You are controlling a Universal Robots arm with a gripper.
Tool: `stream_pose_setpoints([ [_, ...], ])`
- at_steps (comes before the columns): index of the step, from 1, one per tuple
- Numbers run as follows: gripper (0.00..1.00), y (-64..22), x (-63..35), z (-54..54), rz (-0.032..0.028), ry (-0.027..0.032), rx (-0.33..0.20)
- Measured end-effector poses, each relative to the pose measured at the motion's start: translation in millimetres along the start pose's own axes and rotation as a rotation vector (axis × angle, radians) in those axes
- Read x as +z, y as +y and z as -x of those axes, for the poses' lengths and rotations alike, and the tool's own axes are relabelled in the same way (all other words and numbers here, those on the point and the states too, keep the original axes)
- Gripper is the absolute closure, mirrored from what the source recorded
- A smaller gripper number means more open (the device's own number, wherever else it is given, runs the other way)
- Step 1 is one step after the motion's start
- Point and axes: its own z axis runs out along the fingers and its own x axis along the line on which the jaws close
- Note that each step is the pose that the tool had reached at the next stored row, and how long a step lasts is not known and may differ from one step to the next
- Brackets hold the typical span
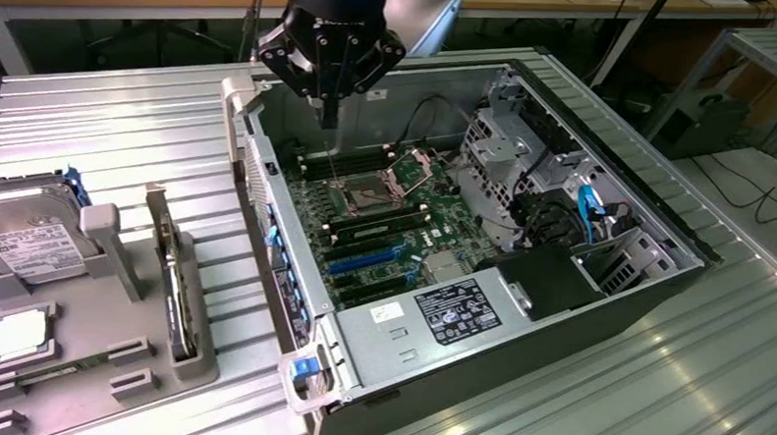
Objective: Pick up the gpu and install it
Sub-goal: 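Reach for the gpu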
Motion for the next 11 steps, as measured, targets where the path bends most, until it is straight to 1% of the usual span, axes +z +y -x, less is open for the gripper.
stream_pose_setpoints([
  [11, 0.90, -0.9, -0.3, -11.8, 0.0000, 0.0000, 0.000],
])
